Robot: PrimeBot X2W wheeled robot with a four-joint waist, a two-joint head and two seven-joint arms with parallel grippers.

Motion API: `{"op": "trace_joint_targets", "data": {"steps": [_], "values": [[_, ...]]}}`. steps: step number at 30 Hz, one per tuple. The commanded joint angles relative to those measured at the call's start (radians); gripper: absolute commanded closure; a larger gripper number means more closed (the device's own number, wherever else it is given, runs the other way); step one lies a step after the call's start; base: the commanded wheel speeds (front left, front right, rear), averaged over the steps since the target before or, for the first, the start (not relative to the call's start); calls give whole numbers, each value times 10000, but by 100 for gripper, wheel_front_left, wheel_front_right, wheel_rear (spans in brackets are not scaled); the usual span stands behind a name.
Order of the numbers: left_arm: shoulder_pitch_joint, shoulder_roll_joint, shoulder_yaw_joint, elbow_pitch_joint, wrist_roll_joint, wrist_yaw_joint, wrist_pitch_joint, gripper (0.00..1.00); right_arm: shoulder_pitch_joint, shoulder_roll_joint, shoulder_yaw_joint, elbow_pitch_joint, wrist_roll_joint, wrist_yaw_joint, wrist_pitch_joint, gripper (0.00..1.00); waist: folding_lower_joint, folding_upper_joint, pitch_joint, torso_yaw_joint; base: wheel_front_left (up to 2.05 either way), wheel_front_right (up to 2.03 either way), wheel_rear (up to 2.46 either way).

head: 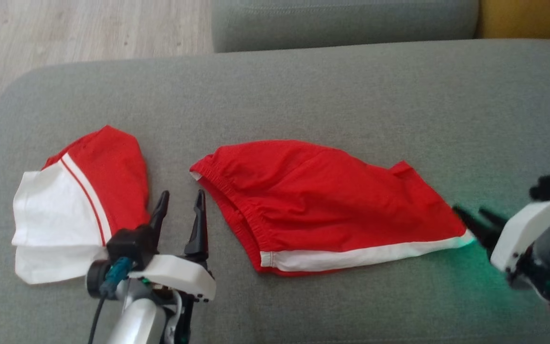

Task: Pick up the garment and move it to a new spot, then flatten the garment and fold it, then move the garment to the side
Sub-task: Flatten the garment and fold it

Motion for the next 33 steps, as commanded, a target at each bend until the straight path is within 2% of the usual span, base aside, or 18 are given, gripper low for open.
{"op": "trace_joint_targets", "data": {"steps": [1, 3, 4, 8, 12, 13, 17, 19, 25, 33], "values": [[-246, 35, 484, -258, 133, -58, -122, 0, -77, -138, -307, -599, -213, 77, -380, 0, 0, 0, -146, -76, 0, 0, 0], [-217, 103, 634, -327, 227, -80, -122, 0, 34, -2, -772, -1150, -506, 77, -951, 0, 0, 0, -309, -160, 0, 0, 0], [-172, 193, 787, -472, 312, -113, -122, 0, 215, 197, -1270, -1798, -839, 77, -1657, 0, 0, 0, -480, -260, 0, 0, 0], [-106, 367, 1051, -723, 416, -177, -122, 0, 746, 758, -2065, -3026, -1926, 77, -3428, 0, 0, 0, -794, -413, 0, 0, 0], [-85, 495, 1328, -976, 481, -216, -122, 0, 1395, 1444, -2425, -3822, -3052, 77, -4754, 0, 0, 0, -942, -631, 0, 0, 0], [-85, 495, 1328, -976, 481, -216, -122, 0, 1395, 1444, -2425, -3822, -3052, 77, -4754, 0, 0, 0, -942, -631, 0, 0, 0], [63, 492, 1523, -1231, 636, -255, -122, 0, 1944, 1760, -2360, -4200, -4216, 77, -5981, 0, 0, 0, -1039, -840, 0, 0, 0], [226, 448, 1620, -1322, 745, -267, -122, 0, 2221, 2040, -2324, -4217, -4324, 77, -6435, 0, 0, 0, -1085, -927, 0, 0, 0], [833, 274, 1944, -1690, 1239, -252, -122, 0, 2529, 2353, -2438, -3701, -5346, 77, -6997, 0, 0, 0, -1139, -1020, 0, 0, 0], [1184, 106, 2266, -1600, 1430, -415, -122, 0, 2274, 2290, -2301, -3058, -5503, 77, -7085, 0, 0, 0, -1166, -826, 0, 0, 0]]}}
